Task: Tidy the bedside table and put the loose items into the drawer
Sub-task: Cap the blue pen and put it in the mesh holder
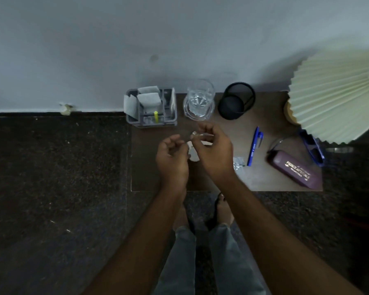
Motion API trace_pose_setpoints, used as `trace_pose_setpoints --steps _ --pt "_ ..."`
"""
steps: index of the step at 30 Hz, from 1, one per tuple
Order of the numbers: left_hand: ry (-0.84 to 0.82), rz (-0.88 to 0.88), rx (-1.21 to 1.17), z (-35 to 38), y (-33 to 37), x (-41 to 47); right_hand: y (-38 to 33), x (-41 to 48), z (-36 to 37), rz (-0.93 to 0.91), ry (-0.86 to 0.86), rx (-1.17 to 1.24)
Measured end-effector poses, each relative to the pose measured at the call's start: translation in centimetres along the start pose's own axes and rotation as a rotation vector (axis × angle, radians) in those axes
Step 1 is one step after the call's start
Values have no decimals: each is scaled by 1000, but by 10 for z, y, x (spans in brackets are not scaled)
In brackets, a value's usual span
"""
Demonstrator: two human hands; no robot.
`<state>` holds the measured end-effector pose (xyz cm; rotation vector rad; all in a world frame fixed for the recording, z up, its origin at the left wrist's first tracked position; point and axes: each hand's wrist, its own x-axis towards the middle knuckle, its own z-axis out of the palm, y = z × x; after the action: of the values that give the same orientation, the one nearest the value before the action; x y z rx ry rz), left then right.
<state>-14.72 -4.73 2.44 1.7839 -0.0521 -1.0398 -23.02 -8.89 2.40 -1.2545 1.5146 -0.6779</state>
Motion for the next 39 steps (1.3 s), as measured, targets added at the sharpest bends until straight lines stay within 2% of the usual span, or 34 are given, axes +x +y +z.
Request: trace_pose_setpoints --steps 5,17,23,32,39 --pt "-155 -1 76 39 -7 -25 17 -3 -41 29 87 66" --pt "-339 -24 300 108 -34 -53 65 1 -125 150 211 113" --pt "-334 -22 392 132 -45 -43 84 11 -139 209 238 -4" --pt "-343 1 527 166 -55 -23 91 40 -140 207 233 -395" --pt "-334 43 612 182 -65 -6 93 60 -134 265 209 -504"
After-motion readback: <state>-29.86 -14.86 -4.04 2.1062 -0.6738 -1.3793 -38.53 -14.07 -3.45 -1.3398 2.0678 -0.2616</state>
